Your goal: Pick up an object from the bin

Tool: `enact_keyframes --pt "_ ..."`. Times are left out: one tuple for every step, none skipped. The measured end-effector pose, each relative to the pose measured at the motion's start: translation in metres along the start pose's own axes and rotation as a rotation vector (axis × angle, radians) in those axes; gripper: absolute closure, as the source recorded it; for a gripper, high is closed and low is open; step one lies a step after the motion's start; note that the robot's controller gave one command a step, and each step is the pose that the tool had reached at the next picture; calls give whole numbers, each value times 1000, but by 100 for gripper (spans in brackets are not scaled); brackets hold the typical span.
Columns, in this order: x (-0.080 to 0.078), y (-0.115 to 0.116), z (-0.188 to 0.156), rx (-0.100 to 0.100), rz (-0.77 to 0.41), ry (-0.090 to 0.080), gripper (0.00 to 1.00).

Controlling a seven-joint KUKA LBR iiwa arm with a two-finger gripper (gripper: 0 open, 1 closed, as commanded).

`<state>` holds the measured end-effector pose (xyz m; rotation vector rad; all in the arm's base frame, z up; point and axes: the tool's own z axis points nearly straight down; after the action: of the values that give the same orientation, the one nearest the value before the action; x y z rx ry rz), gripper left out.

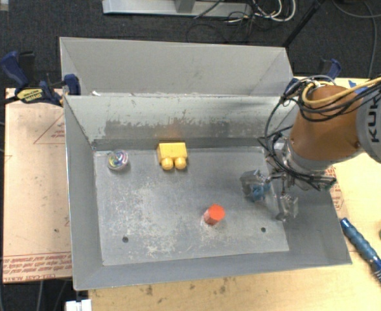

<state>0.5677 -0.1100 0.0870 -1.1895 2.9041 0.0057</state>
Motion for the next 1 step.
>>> enact_keyframes --pt "-41 -76 13 -6 -12 -10 0"
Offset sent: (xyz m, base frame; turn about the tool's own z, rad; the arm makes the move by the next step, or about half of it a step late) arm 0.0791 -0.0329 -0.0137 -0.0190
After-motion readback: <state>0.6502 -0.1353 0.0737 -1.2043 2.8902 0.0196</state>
